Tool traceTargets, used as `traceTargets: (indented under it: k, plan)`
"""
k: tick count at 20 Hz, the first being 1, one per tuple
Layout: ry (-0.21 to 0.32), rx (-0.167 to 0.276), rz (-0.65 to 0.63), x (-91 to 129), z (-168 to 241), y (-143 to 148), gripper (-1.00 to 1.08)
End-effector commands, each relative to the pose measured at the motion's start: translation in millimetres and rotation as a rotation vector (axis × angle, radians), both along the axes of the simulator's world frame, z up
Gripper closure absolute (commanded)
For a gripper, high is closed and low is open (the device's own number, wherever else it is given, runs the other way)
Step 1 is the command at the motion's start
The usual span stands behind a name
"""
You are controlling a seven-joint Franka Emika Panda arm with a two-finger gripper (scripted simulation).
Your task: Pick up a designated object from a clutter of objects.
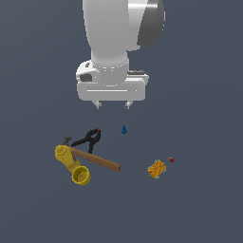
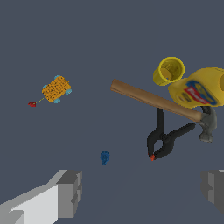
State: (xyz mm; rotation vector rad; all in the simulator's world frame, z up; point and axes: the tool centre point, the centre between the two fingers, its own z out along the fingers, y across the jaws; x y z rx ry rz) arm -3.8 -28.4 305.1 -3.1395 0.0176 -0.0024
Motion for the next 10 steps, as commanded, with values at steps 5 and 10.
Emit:
traceTargets:
  k: [5,10]
  plan:
    - [0.001,-0.007,0.119,-2.9,-20.8,2.3,-0.92]
    - [0.003,-0.014,0.251,-7.3,-43.3,5.0,-0.92]
